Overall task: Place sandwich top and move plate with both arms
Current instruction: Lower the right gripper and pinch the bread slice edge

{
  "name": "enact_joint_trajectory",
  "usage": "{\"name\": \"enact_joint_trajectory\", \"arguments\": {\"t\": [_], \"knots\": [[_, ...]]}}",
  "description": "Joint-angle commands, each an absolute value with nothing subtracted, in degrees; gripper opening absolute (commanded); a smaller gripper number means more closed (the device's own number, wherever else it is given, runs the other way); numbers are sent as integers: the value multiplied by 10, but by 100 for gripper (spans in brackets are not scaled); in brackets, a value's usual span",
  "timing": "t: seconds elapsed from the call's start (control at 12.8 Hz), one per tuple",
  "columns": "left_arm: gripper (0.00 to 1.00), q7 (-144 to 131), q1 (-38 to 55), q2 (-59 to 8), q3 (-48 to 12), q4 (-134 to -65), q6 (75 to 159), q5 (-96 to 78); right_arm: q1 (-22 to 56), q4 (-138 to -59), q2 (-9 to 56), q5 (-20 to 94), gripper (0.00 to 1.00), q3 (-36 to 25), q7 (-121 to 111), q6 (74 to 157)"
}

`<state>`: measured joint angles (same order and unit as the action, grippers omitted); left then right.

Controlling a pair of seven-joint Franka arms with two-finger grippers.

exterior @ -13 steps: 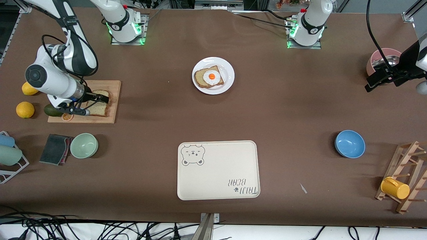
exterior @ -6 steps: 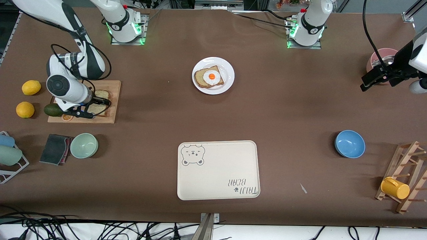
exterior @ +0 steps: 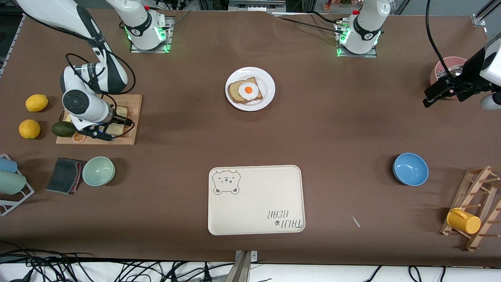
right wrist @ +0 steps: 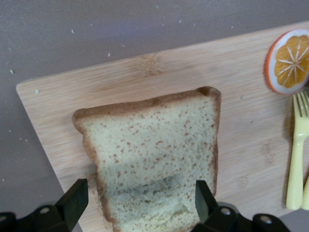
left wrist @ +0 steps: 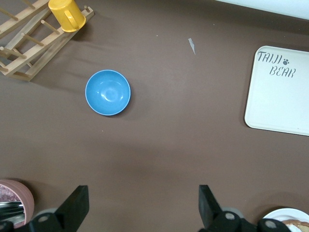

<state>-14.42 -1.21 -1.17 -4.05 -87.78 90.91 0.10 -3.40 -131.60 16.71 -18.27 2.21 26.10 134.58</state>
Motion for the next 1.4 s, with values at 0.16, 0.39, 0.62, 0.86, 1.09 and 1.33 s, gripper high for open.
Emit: {"name": "enact_joint_trajectory", "arguments": {"t": [0.16,0.39,0.62,0.86,1.09,1.33], "knots": [[100,-145,-12,-13,-40,-867,907,-9,-34,-1316,184,-195,93,25,277,1384],[100,-146,-11,-13,-42,-867,907,-10,-34,-1316,188,-195,88,25,278,1389],[100,-146,-12,-13,-49,-867,907,-9,-33,-1315,197,-194,77,26,279,1392],[100,-146,-12,-12,-49,-867,907,-9,-33,-1317,192,-193,73,26,278,1387],[100,-146,-11,-13,-49,-850,907,-8,-29,-1317,185,-193,80,26,274,1379],[100,-147,-12,-13,-48,-849,906,-8,-26,-1317,177,-193,80,27,275,1355]]}}
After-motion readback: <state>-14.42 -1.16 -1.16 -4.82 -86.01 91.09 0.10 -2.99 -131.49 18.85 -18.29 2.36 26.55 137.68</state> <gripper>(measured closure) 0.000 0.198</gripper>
